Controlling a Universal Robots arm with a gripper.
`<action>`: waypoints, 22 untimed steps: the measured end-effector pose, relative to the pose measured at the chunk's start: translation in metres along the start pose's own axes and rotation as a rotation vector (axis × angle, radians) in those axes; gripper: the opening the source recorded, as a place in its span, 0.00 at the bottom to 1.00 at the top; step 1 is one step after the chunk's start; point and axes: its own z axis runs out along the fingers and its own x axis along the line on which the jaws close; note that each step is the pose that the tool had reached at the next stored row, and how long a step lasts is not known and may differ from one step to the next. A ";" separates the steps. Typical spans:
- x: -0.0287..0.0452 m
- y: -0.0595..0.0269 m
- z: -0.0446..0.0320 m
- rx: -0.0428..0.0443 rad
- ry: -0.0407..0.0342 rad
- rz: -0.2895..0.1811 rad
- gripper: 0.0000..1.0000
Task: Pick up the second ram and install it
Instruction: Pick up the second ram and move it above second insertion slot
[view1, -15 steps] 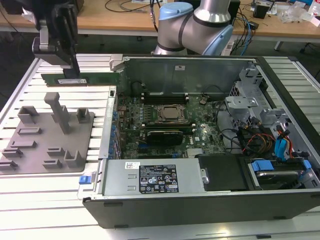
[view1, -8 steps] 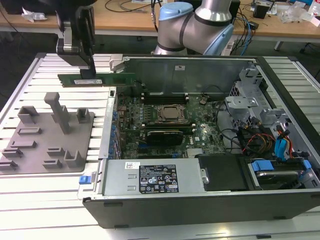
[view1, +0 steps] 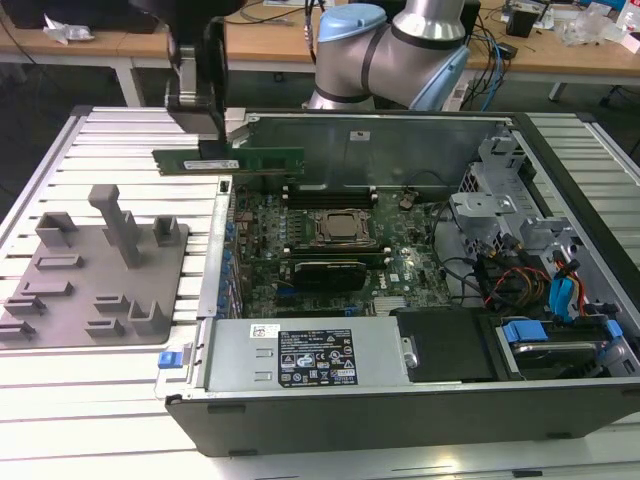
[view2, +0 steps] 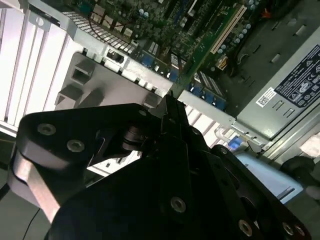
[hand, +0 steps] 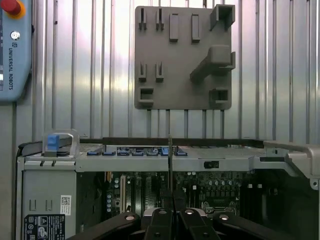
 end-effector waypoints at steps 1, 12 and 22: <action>0.0002 -0.0117 0.0003 -0.0008 0.0000 0.000 0.09; 0.0011 -0.0810 0.0029 -0.0041 -0.0001 0.000 0.09; -0.0043 -0.1122 0.0200 -0.0101 0.0000 0.000 0.09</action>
